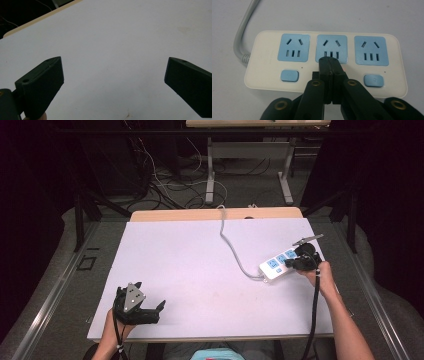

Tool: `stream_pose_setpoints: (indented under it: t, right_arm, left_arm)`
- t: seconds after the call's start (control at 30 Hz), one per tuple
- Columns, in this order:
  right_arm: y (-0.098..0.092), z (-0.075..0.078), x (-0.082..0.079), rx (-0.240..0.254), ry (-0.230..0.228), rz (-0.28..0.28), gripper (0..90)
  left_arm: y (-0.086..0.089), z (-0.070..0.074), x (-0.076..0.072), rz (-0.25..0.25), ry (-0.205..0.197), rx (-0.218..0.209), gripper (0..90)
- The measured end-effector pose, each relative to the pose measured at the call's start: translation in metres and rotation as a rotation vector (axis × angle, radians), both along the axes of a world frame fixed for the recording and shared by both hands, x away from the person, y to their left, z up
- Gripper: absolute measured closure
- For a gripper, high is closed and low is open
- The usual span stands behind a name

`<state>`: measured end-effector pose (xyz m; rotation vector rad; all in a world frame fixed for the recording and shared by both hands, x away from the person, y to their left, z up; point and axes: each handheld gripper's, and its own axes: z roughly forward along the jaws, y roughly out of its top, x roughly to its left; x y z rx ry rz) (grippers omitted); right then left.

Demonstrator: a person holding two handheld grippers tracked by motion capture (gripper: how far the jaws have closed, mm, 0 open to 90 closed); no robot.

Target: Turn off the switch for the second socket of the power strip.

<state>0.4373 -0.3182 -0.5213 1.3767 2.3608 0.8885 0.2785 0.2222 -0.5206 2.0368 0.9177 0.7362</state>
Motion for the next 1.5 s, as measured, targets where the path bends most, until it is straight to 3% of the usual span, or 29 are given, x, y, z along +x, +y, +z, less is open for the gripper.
stream_pose_setpoints:
  t: [0.1, 0.17, 0.2, 0.37, 0.77, 0.8, 0.97, 1.5]
  right_arm:
    - [-0.0023, -0.0001, -0.0001, 0.012, 0.012, 0.021, 90.0]
    - [-0.0006, 0.0, -0.001, 0.003, 0.002, 0.021, 90.0]
    - [0.0014, -0.0003, -0.0012, -0.032, -0.023, 0.03, 90.0]
    - [0.0016, -0.0005, -0.0009, -0.029, -0.027, 0.029, 90.0]
    - [-0.0022, -0.002, -0.0005, 0.01, -0.035, 0.039, 90.0]
    - [-0.0022, -0.0006, -0.0015, 0.031, -0.048, 0.04, 90.0]
    - [0.0043, 0.0002, -0.0018, -0.02, -0.064, 0.044, 90.0]
    - [0.0029, 0.0002, -0.0026, -0.017, -0.072, 0.042, 90.0]
  left_arm:
    - [0.0, 0.0, 0.0001, 0.0, 0.0, 0.001, 2.3]
    - [-0.0002, -0.0001, 0.0001, 0.0, 0.001, 0.001, 2.3]
    - [-0.0002, -0.0001, 0.0002, -0.001, 0.0, 0.001, 2.3]
    - [-0.0004, 0.0, 0.0, -0.002, 0.0, 0.003, 2.3]
    - [-0.0013, 0.0, 0.0001, -0.008, 0.007, 0.008, 2.3]
    - [-0.0014, 0.0001, 0.0001, -0.009, 0.006, 0.008, 2.4]
    - [-0.0013, -0.0003, 0.0001, -0.005, 0.001, 0.004, 2.3]
    - [-0.0013, -0.0003, 0.0, -0.006, 0.001, 0.004, 2.4]
